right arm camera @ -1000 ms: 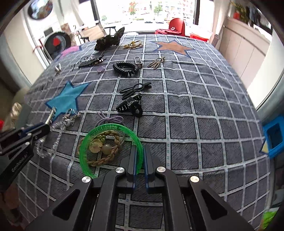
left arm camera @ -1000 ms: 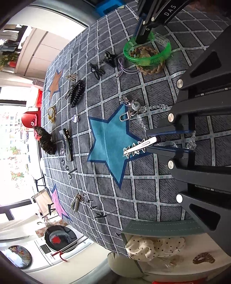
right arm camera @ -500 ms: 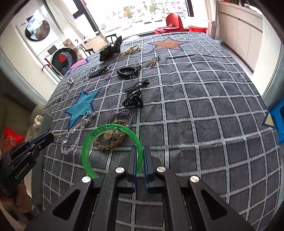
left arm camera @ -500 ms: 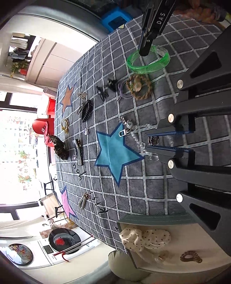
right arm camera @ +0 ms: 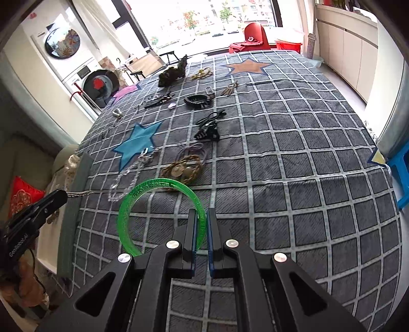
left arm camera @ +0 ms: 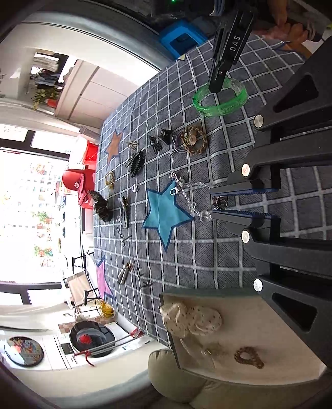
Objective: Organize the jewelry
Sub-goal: 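Lift the bangle and chain and carry them toward the white tray, then lower the bangle and silver chain into the white tray and open both tools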
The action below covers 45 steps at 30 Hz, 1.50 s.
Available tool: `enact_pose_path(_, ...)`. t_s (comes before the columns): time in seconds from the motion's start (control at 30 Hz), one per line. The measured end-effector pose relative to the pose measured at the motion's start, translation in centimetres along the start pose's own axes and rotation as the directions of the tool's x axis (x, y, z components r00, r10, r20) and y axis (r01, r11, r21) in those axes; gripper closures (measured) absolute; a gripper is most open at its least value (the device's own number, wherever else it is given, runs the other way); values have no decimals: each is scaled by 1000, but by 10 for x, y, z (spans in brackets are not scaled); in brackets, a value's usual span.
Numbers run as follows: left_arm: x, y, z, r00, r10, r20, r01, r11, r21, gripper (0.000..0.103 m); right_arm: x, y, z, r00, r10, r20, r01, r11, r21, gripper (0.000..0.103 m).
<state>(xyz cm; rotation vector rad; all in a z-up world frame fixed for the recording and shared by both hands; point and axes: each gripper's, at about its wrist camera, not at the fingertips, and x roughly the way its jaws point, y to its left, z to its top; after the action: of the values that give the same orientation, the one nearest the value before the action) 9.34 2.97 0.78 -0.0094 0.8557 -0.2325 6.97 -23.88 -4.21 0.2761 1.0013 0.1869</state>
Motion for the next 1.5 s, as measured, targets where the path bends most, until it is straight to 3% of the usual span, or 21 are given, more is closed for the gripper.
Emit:
enact_pose_path(0.27, -36, 34, -12, 998, 17, 58, -13, 997, -70, 90, -8, 45, 0, 1000, 29, 9, -28, 996, -80, 96)
enact_pose_path(0.67, -75, 105, -39, 992, 88, 94, -69, 979, -192, 90, 0, 155, -1, 992, 125, -16, -125, 957, -262, 96)
enact_pose_path(1.03, -68, 170, -73, 994, 112, 18, -101, 945, -311, 90, 44, 245, -6, 983, 149, -105, -178, 903, -391, 96)
enact_pose_path(1.5, -18, 222, -88, 990, 93, -103, -127, 910, -395, 90, 125, 313, -6, 978, 32, -206, -132, 857, -497, 96)
